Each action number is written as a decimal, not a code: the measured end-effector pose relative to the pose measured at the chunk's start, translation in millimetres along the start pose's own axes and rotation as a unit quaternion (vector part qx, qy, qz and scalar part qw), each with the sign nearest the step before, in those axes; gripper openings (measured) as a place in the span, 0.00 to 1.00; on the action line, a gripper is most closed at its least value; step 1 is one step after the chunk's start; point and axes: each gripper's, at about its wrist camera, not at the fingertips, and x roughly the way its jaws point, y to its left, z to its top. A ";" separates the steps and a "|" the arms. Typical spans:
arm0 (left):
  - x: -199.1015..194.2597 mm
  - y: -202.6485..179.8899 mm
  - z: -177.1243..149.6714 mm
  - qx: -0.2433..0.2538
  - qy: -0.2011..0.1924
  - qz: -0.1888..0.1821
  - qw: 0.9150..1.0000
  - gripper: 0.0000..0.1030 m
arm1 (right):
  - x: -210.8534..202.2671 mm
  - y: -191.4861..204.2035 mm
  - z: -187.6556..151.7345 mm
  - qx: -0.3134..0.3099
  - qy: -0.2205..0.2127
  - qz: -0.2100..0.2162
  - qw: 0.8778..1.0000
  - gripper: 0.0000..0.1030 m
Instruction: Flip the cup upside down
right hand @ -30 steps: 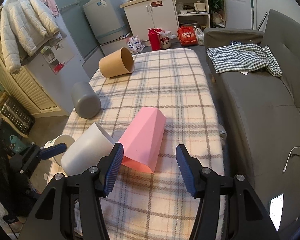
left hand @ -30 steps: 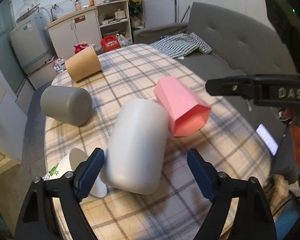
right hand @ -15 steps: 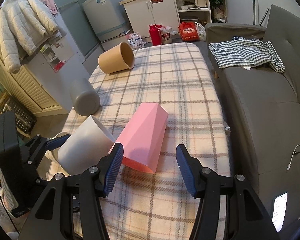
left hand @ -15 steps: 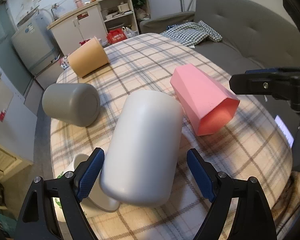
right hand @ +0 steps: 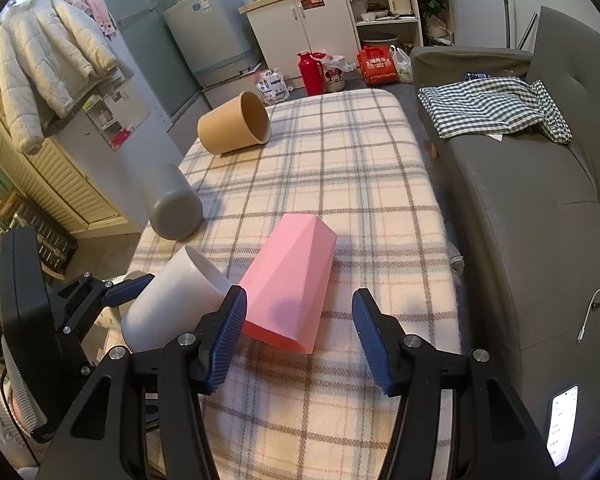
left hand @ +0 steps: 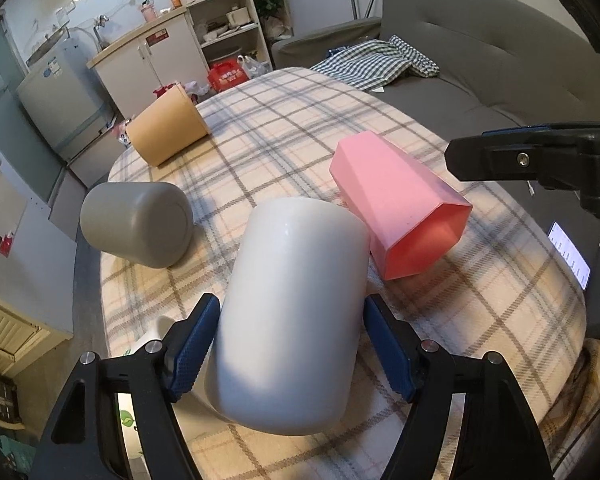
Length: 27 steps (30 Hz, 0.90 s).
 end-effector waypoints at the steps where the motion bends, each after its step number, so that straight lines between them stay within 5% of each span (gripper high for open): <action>1: -1.1 0.2 0.2 -0.001 0.003 0.000 1.000 0.73 | -1.1 -0.1 0.3 0.000 -0.001 0.000 1.000 0.53; 27: -41.7 -9.9 -2.5 -0.008 0.055 -0.038 0.998 0.72 | -32.0 -6.1 -6.3 0.018 -0.034 0.018 0.999 0.53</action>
